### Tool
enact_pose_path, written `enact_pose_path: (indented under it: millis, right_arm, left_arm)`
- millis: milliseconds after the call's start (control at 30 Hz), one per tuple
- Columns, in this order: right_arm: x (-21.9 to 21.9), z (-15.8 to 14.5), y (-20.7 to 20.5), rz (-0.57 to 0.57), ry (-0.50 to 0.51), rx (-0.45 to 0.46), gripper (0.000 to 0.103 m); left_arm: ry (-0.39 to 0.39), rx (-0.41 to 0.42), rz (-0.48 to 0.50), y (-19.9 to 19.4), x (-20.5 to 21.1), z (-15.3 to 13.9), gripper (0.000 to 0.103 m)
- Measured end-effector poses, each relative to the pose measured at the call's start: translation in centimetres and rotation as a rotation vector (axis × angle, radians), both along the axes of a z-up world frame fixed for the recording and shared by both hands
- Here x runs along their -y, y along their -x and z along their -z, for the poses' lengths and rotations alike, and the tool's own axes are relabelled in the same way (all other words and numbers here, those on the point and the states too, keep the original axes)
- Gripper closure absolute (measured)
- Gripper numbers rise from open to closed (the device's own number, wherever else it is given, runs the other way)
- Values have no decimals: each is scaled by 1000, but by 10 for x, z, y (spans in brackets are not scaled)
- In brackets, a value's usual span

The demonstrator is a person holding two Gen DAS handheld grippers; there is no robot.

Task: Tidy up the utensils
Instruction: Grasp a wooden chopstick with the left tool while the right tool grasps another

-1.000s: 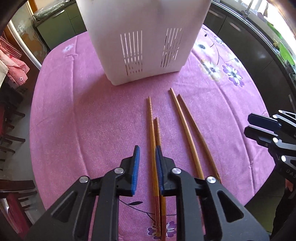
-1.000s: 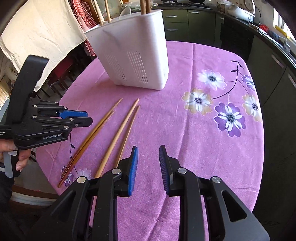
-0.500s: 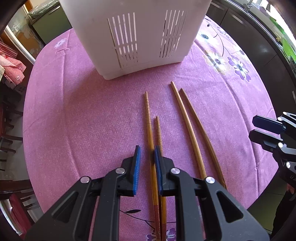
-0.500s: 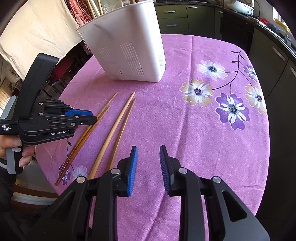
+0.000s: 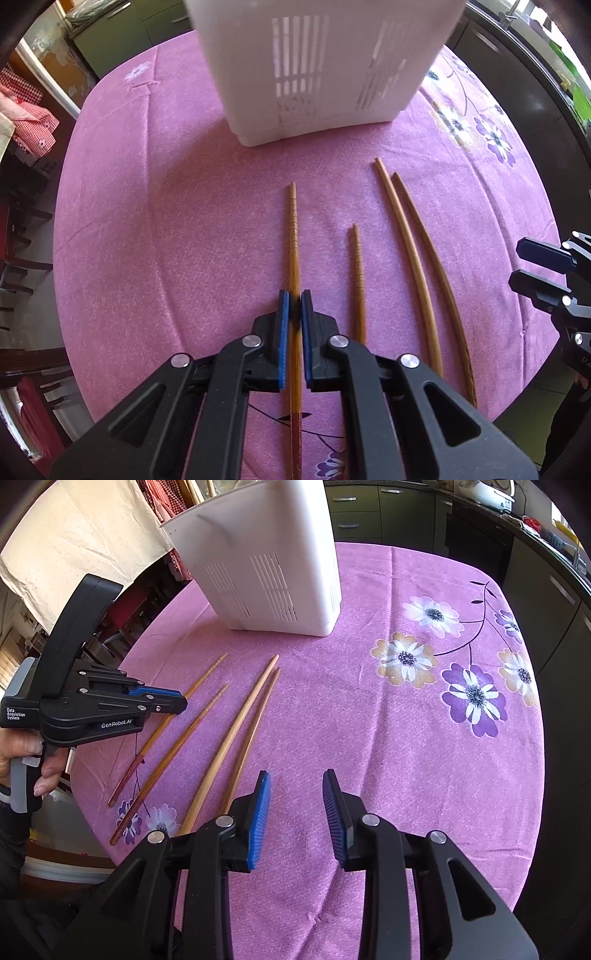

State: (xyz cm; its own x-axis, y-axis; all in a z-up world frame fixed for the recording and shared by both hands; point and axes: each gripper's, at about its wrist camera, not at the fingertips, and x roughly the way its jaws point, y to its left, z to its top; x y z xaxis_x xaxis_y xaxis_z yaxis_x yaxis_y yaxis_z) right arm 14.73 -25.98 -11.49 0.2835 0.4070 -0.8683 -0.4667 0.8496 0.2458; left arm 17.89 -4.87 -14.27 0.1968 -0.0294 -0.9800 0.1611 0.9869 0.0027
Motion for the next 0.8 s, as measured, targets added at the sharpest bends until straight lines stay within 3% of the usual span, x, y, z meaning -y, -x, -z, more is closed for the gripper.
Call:
enact_pose_path:
  millis: [133,633,800]
  right_arm:
    - [-2,0,-1,-1,6,0,73]
    - [-19,-4,-3,-27,47,9,73]
    - [-30,0,-9,-41,67,-12,73]
  left_arm:
    - [23,25,-50,2,-22,-5,97]
    - [102,291,-69,47,-50,-113,97]
    - [102,335,-69,61,-53,-126,97]
